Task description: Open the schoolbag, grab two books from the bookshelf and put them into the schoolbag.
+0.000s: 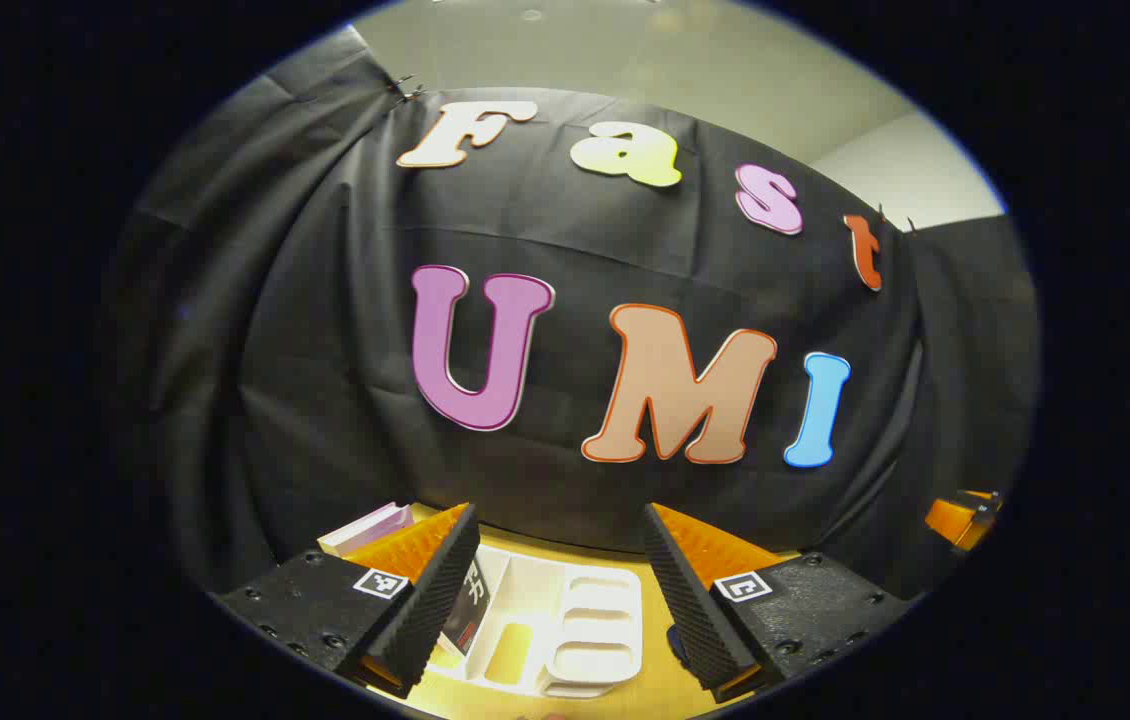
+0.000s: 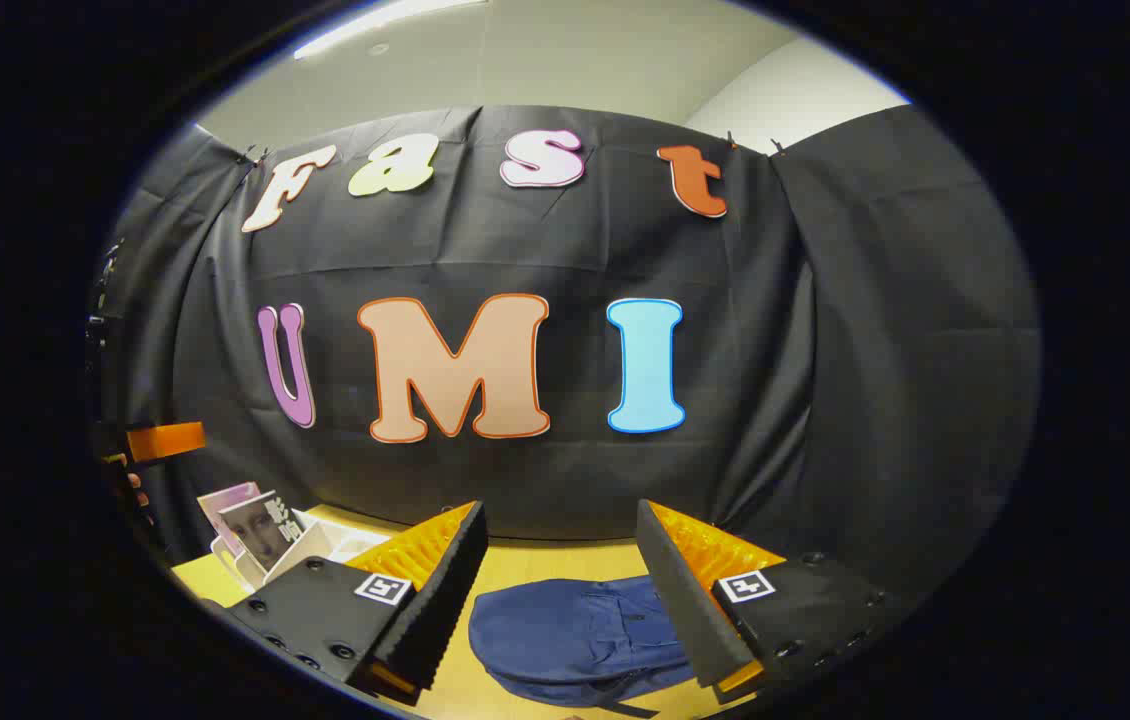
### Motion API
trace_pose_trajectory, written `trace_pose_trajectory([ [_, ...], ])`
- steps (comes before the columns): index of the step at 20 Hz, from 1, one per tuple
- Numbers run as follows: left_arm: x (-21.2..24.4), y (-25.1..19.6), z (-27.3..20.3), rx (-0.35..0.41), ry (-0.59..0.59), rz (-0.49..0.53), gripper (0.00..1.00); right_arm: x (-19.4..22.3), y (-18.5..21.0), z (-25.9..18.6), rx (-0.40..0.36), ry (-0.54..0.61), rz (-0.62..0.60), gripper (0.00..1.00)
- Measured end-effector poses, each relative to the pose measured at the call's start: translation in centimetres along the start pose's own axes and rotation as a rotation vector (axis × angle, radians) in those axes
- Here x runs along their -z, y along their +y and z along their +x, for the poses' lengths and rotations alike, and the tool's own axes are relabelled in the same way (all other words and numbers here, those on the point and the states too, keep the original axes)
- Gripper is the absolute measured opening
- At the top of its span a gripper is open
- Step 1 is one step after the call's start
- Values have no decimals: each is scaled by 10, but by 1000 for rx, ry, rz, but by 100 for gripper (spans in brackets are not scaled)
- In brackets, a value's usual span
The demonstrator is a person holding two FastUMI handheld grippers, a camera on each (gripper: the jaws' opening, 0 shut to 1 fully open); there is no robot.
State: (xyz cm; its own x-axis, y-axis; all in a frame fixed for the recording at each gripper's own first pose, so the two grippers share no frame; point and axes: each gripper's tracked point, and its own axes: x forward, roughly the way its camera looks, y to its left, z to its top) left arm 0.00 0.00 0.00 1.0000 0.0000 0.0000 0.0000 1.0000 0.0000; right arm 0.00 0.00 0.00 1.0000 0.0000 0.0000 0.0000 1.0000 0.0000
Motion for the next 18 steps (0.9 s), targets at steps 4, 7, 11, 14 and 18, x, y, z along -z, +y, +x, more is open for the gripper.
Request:
trace_pose_trajectory([
  [4,13,-21,6,46,9,109,92,10,-2,10,8,26,-8,95],
  [7,17,-25,14,101,7,123,94,14,10,12,31,31,-6,96],
  [11,21,-10,22,167,68,76,93,21,38,4,71,54,18,95],
  [14,26,20,23,162,99,78,94,35,55,-3,105,92,6,96],
  [18,29,47,28,169,121,62,92,40,76,-12,140,98,-24,96],
])
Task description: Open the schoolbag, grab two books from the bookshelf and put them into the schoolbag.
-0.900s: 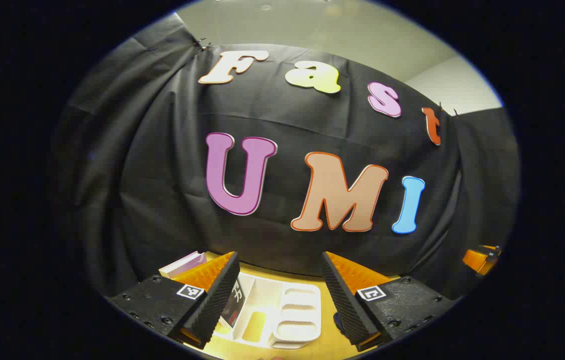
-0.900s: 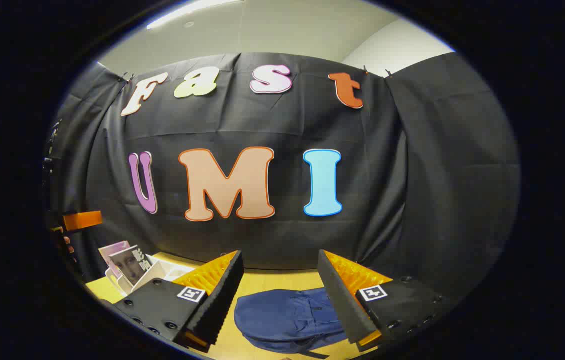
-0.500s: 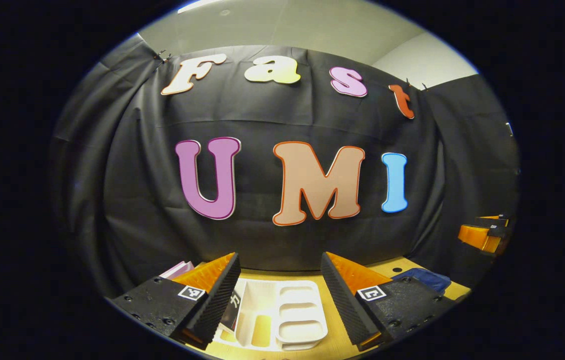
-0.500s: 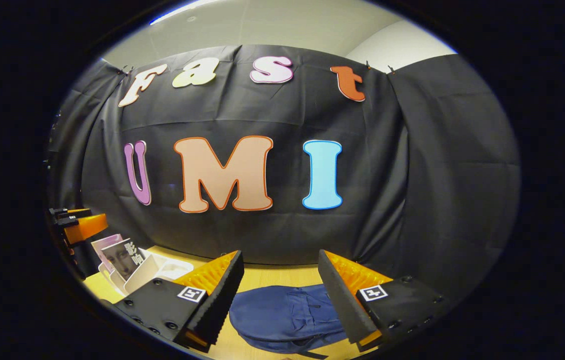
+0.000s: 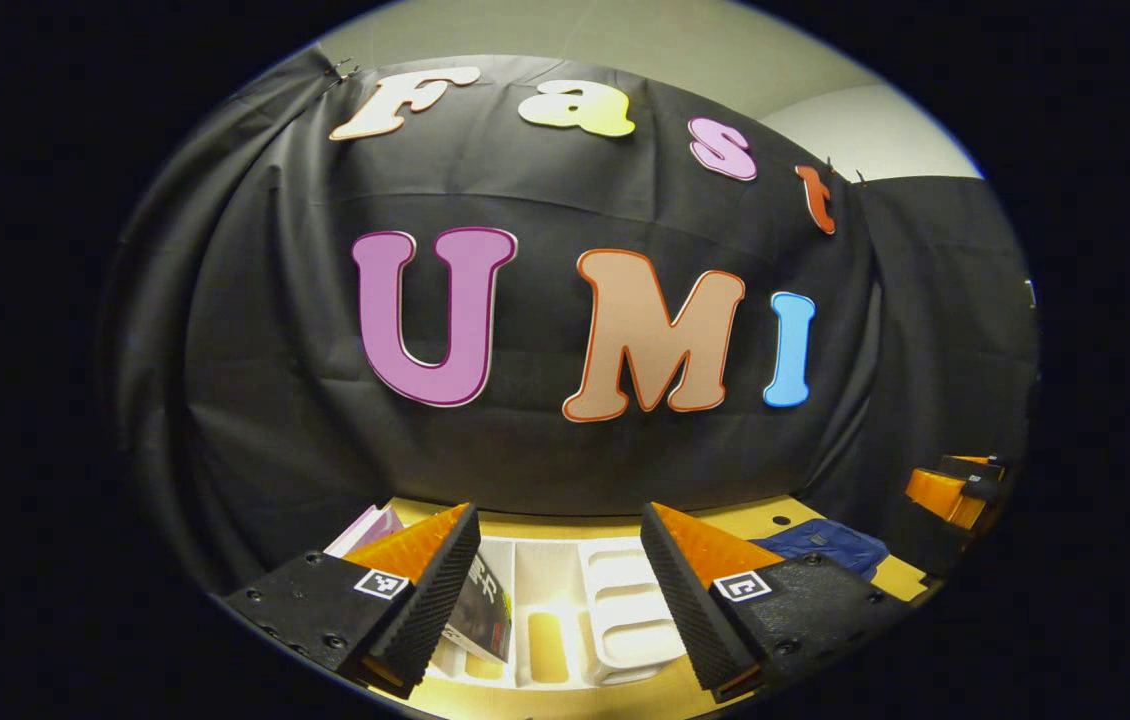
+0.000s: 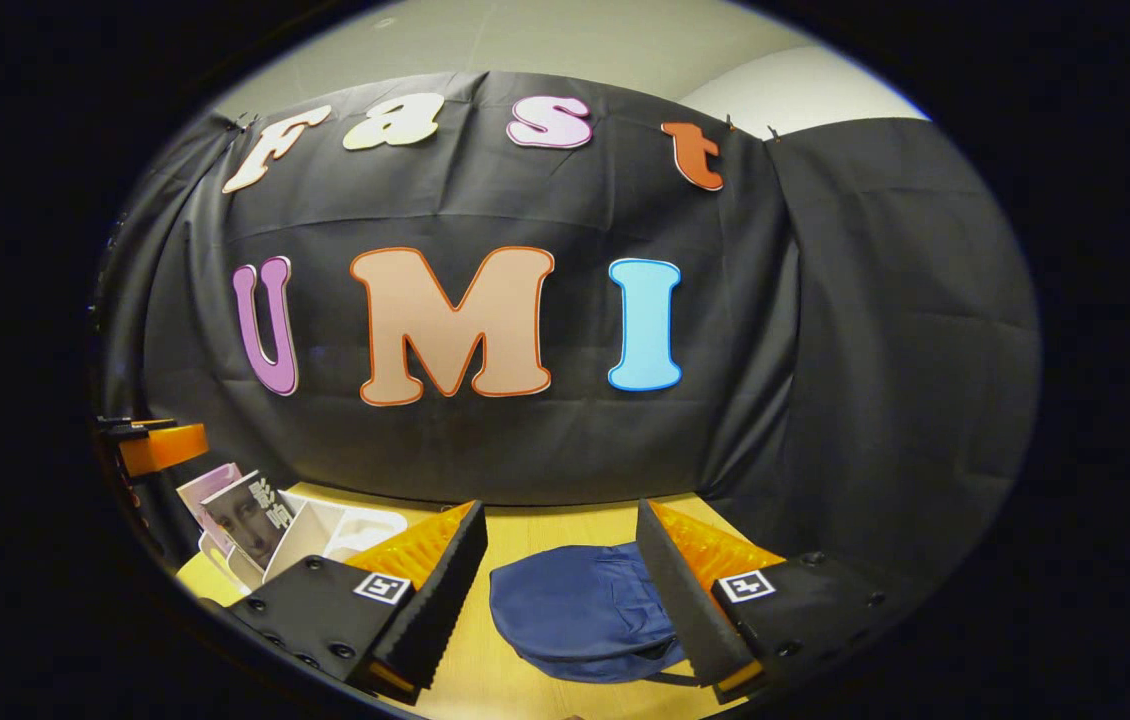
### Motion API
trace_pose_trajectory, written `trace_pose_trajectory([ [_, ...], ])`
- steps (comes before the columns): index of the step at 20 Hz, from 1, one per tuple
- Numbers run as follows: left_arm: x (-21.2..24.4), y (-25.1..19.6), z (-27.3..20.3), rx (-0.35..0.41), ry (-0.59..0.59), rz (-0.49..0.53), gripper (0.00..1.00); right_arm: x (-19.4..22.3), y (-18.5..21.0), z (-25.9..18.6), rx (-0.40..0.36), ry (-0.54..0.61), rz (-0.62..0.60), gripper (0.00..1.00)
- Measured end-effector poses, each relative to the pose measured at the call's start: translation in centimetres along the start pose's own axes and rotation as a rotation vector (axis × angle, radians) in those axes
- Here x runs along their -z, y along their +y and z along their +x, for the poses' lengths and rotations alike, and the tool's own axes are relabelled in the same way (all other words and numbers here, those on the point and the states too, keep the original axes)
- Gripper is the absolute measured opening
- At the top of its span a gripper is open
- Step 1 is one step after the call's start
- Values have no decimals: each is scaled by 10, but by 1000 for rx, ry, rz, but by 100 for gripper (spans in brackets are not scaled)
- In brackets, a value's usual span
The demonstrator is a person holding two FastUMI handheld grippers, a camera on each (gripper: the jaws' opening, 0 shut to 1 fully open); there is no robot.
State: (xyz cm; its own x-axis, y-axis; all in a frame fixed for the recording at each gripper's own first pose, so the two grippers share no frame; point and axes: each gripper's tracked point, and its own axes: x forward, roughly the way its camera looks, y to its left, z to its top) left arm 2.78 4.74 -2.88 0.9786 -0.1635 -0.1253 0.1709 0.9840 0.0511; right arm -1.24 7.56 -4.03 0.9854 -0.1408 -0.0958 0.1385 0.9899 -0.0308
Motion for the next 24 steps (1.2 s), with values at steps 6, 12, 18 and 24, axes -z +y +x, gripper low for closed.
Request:
trace_pose_trajectory([
  [6,5,26,8,32,23,28,94,22,-2,-4,64,54,-81,96],
  [12,17,38,25,37,60,30,94,61,-8,1,56,118,-300,99],
  [18,17,47,22,-52,42,26,94,126,-19,6,-12,187,-540,98],
  [24,27,50,-4,-170,41,55,94,202,-26,16,-99,241,-803,98],
])
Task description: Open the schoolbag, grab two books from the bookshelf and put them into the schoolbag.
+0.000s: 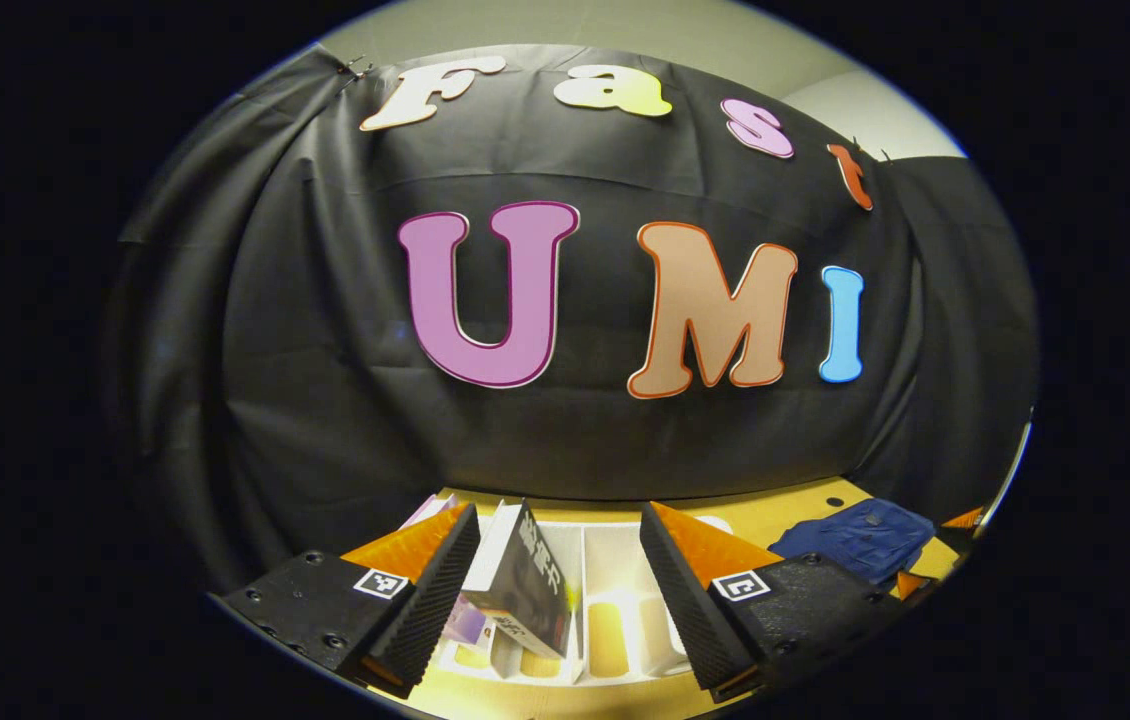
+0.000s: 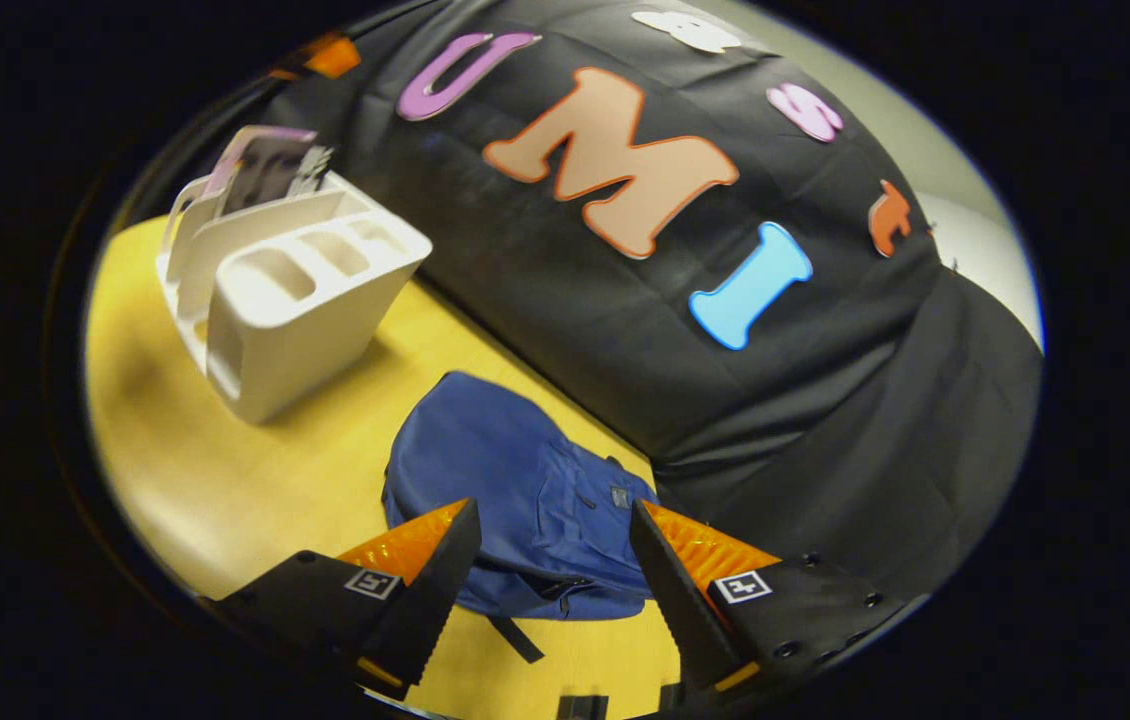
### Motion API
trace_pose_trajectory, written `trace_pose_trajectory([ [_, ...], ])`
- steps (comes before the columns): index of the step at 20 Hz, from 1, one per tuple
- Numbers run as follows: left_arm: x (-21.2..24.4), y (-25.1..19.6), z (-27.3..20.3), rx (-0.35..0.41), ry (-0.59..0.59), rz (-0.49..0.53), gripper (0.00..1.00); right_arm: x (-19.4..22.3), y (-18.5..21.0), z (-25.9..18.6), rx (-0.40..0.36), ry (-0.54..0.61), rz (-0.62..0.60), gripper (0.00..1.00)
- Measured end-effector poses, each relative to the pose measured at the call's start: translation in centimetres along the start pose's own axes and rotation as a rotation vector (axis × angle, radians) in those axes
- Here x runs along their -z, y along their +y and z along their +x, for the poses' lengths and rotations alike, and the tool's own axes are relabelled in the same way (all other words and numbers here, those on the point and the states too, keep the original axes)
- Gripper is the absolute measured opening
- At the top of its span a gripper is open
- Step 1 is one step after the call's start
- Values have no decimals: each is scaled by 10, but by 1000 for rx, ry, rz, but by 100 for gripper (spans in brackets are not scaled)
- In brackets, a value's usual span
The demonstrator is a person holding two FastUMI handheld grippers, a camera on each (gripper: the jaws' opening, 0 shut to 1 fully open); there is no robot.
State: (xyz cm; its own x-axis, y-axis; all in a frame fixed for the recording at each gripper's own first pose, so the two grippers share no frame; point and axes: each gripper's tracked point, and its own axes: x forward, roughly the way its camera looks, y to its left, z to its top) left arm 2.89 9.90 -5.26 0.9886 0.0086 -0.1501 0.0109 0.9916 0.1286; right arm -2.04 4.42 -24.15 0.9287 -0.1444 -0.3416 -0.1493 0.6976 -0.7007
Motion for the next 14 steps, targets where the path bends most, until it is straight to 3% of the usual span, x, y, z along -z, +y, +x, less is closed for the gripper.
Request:
trace_pose_trajectory([
  [4,6,0,-12,-61,4,0,91,20,24,20,-38,-18,-110,99],
  [6,8,1,-16,-79,5,2,94,26,31,30,-33,-30,-160,99],
  [14,15,7,-18,-149,30,32,91,56,52,67,-31,-4,-302,100],
])
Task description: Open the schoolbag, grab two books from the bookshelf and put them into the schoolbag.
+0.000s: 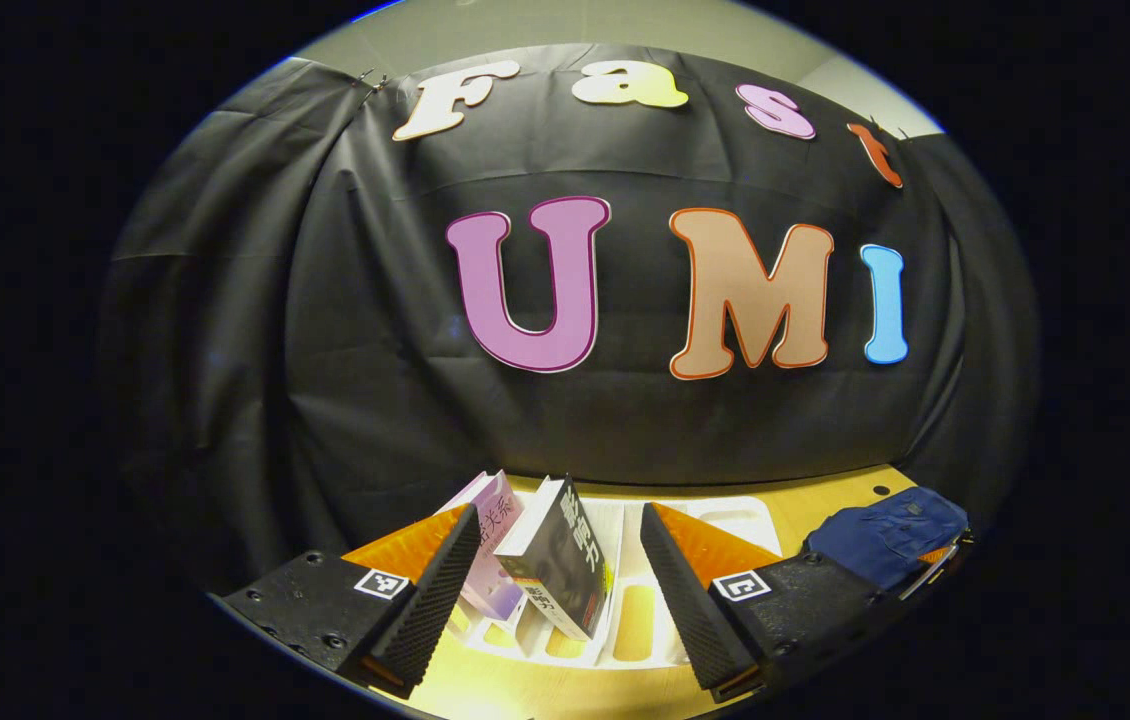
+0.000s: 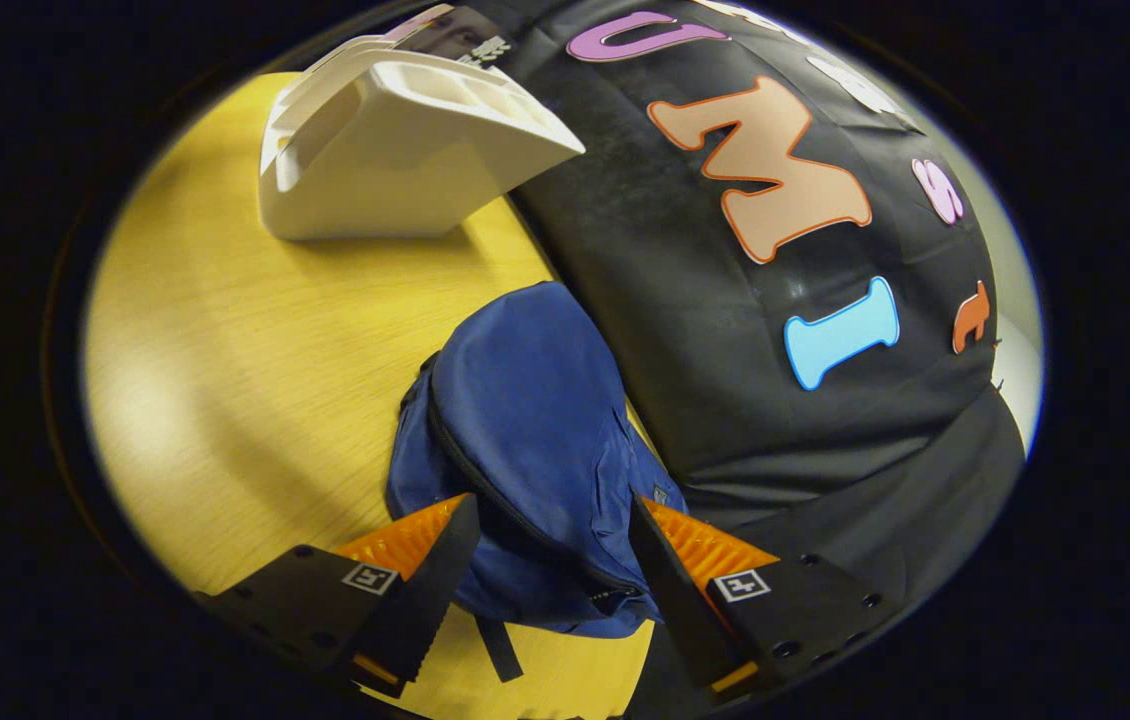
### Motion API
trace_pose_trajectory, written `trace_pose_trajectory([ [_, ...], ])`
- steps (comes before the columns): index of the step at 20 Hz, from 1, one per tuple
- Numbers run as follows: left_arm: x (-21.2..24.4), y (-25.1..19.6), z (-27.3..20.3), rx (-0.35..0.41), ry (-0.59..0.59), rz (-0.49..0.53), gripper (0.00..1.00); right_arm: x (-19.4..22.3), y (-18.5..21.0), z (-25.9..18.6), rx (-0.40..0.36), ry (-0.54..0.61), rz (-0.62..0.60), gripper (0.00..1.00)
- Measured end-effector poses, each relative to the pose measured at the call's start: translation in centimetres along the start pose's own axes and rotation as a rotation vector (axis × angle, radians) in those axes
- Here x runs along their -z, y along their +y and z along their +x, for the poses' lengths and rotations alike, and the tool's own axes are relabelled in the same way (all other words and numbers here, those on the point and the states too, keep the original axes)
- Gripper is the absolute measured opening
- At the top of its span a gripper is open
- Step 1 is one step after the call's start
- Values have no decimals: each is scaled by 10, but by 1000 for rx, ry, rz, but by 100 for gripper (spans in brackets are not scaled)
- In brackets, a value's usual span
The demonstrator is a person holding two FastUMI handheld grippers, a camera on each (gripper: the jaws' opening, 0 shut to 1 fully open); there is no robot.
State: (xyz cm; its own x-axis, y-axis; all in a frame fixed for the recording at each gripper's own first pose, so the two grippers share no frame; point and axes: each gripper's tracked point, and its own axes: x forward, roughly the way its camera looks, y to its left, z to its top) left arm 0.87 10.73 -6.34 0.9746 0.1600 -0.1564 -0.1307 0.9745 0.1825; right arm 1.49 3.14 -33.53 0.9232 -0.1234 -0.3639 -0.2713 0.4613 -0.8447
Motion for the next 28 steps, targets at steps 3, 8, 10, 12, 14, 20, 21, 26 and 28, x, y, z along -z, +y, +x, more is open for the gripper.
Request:
trace_pose_trajectory([
  [3,5,-3,1,-4,19,3,92,-1,0,11,12,-1,-23,98],
  [8,15,-4,2,-15,55,6,92,-3,-1,27,31,-13,-32,100],
  [10,17,-3,2,-23,64,11,94,-5,-4,33,47,-18,-25,100],
  [12,21,-2,0,-27,75,8,94,-7,-7,37,62,-24,-21,100],
  [14,23,-1,0,-33,79,6,92,-11,-10,46,79,-40,-31,100],
  [20,29,-3,-1,-43,93,9,92,-24,-3,70,74,-81,-33,96],
  [21,31,-6,-2,-40,97,6,94,-28,0,75,67,-95,-28,100],
  [26,41,-18,1,-21,123,10,94,-31,12,81,51,-116,-70,31],
  [28,42,-22,4,-7,127,15,94,-31,8,79,69,-129,-100,22],
])
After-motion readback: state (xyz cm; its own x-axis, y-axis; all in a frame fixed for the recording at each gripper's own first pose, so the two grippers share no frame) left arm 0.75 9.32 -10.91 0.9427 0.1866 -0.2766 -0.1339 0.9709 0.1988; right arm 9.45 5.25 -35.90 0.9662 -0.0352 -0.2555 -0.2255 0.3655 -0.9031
